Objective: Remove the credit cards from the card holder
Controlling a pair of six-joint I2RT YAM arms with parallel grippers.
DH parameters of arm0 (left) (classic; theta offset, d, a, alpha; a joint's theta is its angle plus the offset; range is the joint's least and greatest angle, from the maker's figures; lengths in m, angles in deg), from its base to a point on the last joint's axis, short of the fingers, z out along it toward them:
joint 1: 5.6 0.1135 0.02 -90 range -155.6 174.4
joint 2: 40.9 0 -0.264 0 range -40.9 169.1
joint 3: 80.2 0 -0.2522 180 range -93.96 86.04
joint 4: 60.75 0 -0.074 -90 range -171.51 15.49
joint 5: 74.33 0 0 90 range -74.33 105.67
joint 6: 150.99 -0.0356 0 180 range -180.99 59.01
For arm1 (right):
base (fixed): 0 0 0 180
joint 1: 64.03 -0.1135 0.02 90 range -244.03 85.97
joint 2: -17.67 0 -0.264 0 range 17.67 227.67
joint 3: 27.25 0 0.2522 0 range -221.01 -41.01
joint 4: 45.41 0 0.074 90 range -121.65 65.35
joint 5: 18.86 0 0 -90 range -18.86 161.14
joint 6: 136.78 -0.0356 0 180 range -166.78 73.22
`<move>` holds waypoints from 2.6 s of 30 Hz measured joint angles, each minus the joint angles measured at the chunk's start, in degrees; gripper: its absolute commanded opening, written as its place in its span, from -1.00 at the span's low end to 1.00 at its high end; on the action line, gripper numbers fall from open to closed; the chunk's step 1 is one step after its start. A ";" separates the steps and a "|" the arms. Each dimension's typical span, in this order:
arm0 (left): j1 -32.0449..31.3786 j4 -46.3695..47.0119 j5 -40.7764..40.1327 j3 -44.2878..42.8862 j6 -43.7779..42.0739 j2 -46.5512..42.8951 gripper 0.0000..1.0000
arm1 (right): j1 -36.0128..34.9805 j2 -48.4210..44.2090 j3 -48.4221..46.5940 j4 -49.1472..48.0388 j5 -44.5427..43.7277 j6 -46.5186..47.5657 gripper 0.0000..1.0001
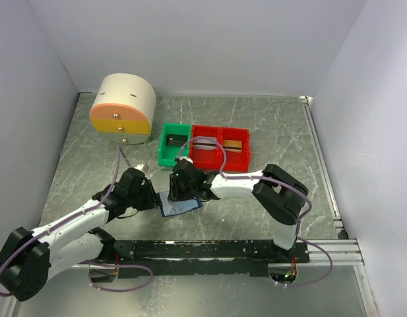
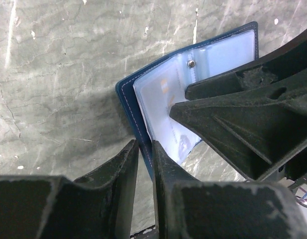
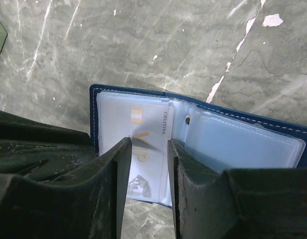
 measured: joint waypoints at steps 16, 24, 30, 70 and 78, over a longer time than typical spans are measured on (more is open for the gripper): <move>-0.15 -3.48 -3.50 0.07 2.34 -3.61 -0.38 | 0.68 -0.20 1.22 -2.08 1.38 -0.35 -0.30; -0.22 4.94 3.17 1.79 4.83 -0.68 -0.39 | 0.68 -0.20 1.22 -2.08 1.40 -0.33 -0.30; -0.24 4.90 3.26 1.79 5.29 1.20 -0.34 | 0.70 -0.20 1.22 -2.08 1.53 -0.31 -0.29; -0.87 8.90 6.14 4.07 8.20 -1.73 -0.35 | 1.07 -0.31 1.88 -3.56 2.89 0.15 -0.27; -0.96 12.87 6.23 5.92 11.37 -1.79 -0.32 | 1.68 -0.96 3.52 -5.95 3.26 0.26 -0.26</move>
